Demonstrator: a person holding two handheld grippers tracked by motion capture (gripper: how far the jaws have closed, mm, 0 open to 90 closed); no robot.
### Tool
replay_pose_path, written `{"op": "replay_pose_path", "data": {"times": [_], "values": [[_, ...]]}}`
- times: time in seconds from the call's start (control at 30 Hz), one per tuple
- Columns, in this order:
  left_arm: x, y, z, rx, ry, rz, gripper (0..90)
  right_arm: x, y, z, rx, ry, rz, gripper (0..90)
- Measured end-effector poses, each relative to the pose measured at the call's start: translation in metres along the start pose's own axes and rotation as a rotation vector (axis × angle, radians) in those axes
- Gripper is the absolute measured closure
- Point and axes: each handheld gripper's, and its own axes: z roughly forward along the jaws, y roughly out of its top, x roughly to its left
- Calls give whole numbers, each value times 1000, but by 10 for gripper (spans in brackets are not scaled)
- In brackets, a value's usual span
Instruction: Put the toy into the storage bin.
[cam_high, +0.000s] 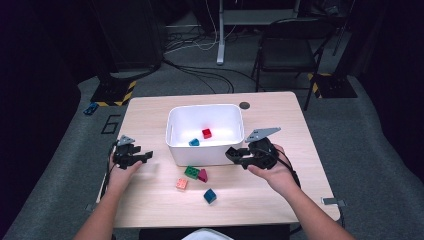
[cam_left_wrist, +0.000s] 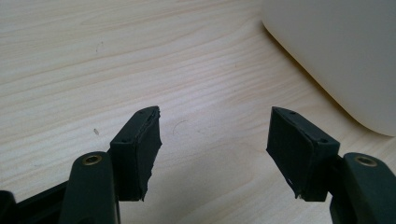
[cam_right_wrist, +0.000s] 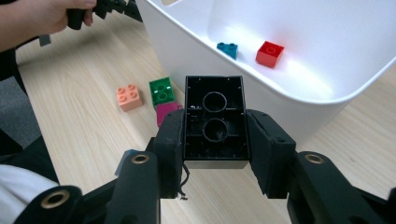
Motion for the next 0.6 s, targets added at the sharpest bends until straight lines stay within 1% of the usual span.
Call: {"op": "replay_pose_path", "data": {"times": [0.03, 0.07, 0.2, 0.4, 0.6], "values": [[0, 0, 0, 1, 0, 0, 345, 0, 3, -2, -3, -1, -8, 585], [0, 0, 0, 1, 0, 1, 345, 0, 5, -3, -2, 1, -2, 585], [0, 0, 0, -4, 1, -2, 345, 0, 16, -7, -8, 3, -16, 585], [0, 0, 0, -2, 2, -2, 345, -1, 29, -8, -11, 0, -37, 585], [0, 0, 0, -4, 3, -1, 346, -7, 41, -6, -22, -2, -29, 585]]}}
